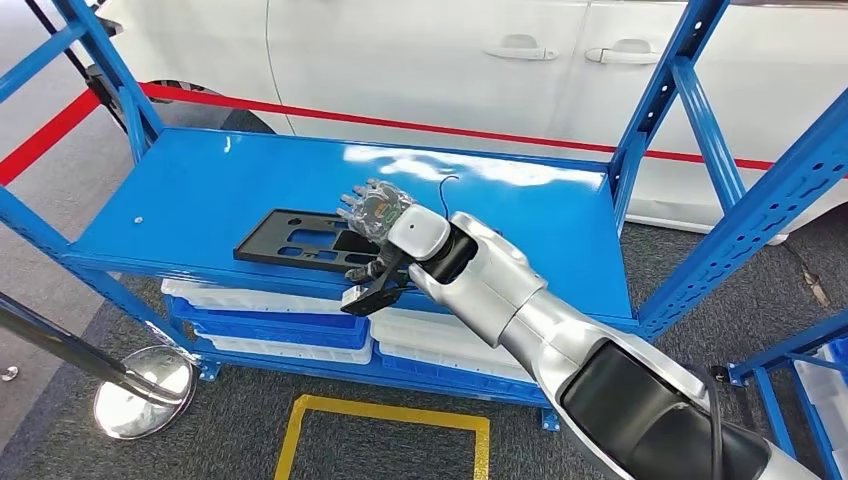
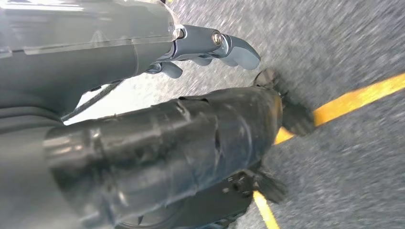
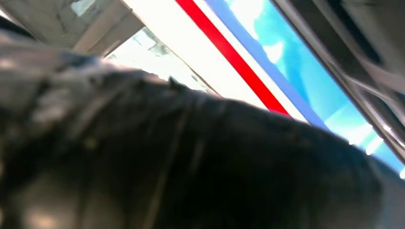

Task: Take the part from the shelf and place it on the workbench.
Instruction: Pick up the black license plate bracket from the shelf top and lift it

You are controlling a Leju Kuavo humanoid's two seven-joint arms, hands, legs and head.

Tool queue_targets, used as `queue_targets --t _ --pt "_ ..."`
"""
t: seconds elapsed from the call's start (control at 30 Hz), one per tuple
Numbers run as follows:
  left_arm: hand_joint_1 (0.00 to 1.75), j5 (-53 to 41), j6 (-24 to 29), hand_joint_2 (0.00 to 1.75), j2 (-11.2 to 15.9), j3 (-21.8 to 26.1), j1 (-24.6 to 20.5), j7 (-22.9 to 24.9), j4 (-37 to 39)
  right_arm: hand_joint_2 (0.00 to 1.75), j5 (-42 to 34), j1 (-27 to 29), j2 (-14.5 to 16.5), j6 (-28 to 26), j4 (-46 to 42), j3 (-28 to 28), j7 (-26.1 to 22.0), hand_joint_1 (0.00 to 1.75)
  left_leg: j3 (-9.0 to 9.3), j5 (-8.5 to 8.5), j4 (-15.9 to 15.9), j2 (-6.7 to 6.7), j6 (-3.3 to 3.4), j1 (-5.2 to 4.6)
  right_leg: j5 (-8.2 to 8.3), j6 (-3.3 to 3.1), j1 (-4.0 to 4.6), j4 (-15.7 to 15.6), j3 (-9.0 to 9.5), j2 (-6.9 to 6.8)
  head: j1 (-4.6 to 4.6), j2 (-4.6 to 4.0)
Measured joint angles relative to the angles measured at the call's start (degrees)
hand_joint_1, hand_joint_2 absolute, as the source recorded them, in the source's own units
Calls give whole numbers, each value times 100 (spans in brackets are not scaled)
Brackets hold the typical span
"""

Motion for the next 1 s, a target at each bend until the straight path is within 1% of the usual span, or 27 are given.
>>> queue_targets --t 0.03,0.07,0.1,0.13,0.17,0.2,0.23,0.27,0.3,0.33,0.37,0.4,0.43,0.47,0.5,0.53,0.57,0.6,0.67,0.73,0.77,0.8,0.87,0.9,0.93,0.97,1.0 --pt "0 0 1 0 10 5 10 -2 -9 0 2 1 -20 0 11 2 4 0 53 -97 29 -4 -70 20 92 28 -3 -279 142 -12 11 1" --pt "0 0 3 0 15 9 13 -4 -19 0 3 7 -17 -1 14 10 7 0 87 -181 52 -3 -134 29 65 -7 10 -428 238 -14 20 1" --pt "0 1 4 0 14 13 3 -5 -29 0 3 13 -17 -1 17 20 10 0 111 -251 59 -1 -190 27 -71 -75 37 -420 274 -11 30 1" --pt "0 1 6 0 9 16 -17 -5 -38 0 3 12 -14 -2 17 30 15 0 151 -310 46 3 -237 26 -188 -172 60 -377 292 -1 40 1" --pt "0 2 7 0 -9 17 -45 -8 -39 0 4 3 7 -5 8 41 22 0 225 -363 -1 7 -266 36 -298 -275 77 -332 317 16 37 1" --pt "0 2 8 0 -21 17 -74 -13 -40 0 5 -14 8 -9 -4 44 32 0 311 -415 -19 14 -287 50 -391 -341 82 -315 373 29 39 1" --pt "0 1 10 0 -26 17 -95 -18 -42 0 8 -42 16 -17 -17 48 41 0 321 -470 84 20 -293 60 -476 -394 85 -320 456 39 40 1" --pt "0 -1 12 0 -28 17 -111 -23 -43 0 11 -67 26 -24 -29 51 46 0 194 -548 372 23 -286 54 -553 -436 83 -349 570 41 38 1" --pt "0 -1 12 0 -28 17 -114 -26 -44 0 15 -73 28 -28 -34 58 50 0 -77 -636 831 26 -275 34 -620 -465 85 -407 692 38 37 1" --pt "0 -2 12 0 -27 17 -110 -27 -45 0 19 -64 28 -31 -26 69 52 0 -473 -718 1376 26 -259 3 -677 -483 95 -473 819 31 33 0" --pt "0 -2 12 0 -27 17 -100 -27 -45 0 22 -34 26 -31 -13 84 53 0 -898 -743 1857 26 -235 -33 -729 -493 108 -550 960 31 29 0" --pt "0 -2 13 0 -27 19 -78 -27 -45 0 24 4 23 -31 1 100 54 0 -1261 -633 2130 26 -196 -67 -783 -499 123 -633 1115 38 29 0" --pt "0 -3 15 0 -27 21 -46 -26 -45 0 28 38 22 -31 17 115 57 0 -1525 -361 2148 25 -138 -103 -841 -499 138 -718 1287 52 28 0" --pt "0 -5 20 0 -27 23 -11 -26 -45 0 33 61 21 -31 33 127 62 0 -1676 55 1911 24 -65 -145 -901 -493 152 -805 1467 71 28 0" --pt "0 -7 24 0 -26 27 30 -25 -46 0 37 79 18 -32 51 138 68 0 -1745 570 1468 19 24 -195 -970 -480 165 -888 1645 90 27 0" --pt "0 -8 25 0 -18 32 66 -26 -47 0 40 96 5 -32 80 153 75 0 -1748 970 1101 12 105 -246 -1032 -457 187 -968 1786 105 30 0" --pt "0 -8 22 0 -14 36 90 -28 -48 0 40 115 -7 -33 107 174 80 0 -1725 1242 824 4 172 -288 -1079 -426 204 -1025 1892 121 28 0" --pt "0 -6 14 0 -9 40 101 -32 -50 0 40 133 -18 -34 131 196 81 0 -1705 1352 690 -2 215 -323 -1115 -392 212 -1063 1957 129 30 1" --pt "0 -3 -8 0 -8 43 78 -36 -55 0 41 113 -17 -43 154 225 80 0 -1656 1244 691 -5 252 -349 -1149 -324 211 -1105 2011 136 28 0" --pt "0 -2 -19 0 -11 42 36 -33 -65 0 42 6 10 -61 150 227 78 0 -1537 1023 539 -10 271 -314 -1265 -264 207 -1032 1989 101 32 0" --pt "0 -2 -19 0 -15 42 21 -31 -69 0 42 -44 23 -69 150 227 78 0 -1464 936 460 -18 282 -295 -1380 -247 209 -828 1892 78 34 -1" --pt "0 -2 -21 0 -19 42 13 -28 -74 0 42 -68 28 -78 159 230 75 0 -1387 859 385 -28 290 -282 -1528 -242 212 -485 1715 54 37 0" --pt "0 1 -37 0 -26 43 12 -16 -78 0 41 -44 28 -89 205 243 63 0 -1295 794 377 -48 314 -311 -1768 -259 228 396 1189 34 38 0" --pt "0 3 -47 0 -29 44 14 -6 -79 0 42 -22 27 -92 235 253 56 0 -1244 755 376 -57 323 -332 -1756 -269 240 691 950 34 39 0" --pt "0 5 -57 0 -32 44 15 4 -79 0 45 -9 26 -95 261 261 52 0 -1187 713 380 -68 331 -356 -1607 -286 258 779 785 33 39 0" --pt "0 7 -62 0 -35 44 17 13 -80 0 48 -12 26 -97 278 267 50 0 -1125 671 384 -76 336 -383 -1336 -316 277 640 718 33 39 1" --pt "0 7 -67 0 -38 45 18 19 -80 0 51 -30 27 -102 288 269 50 0 -1057 627 387 -81 341 -414 -974 -375 305 293 737 33 39 1"
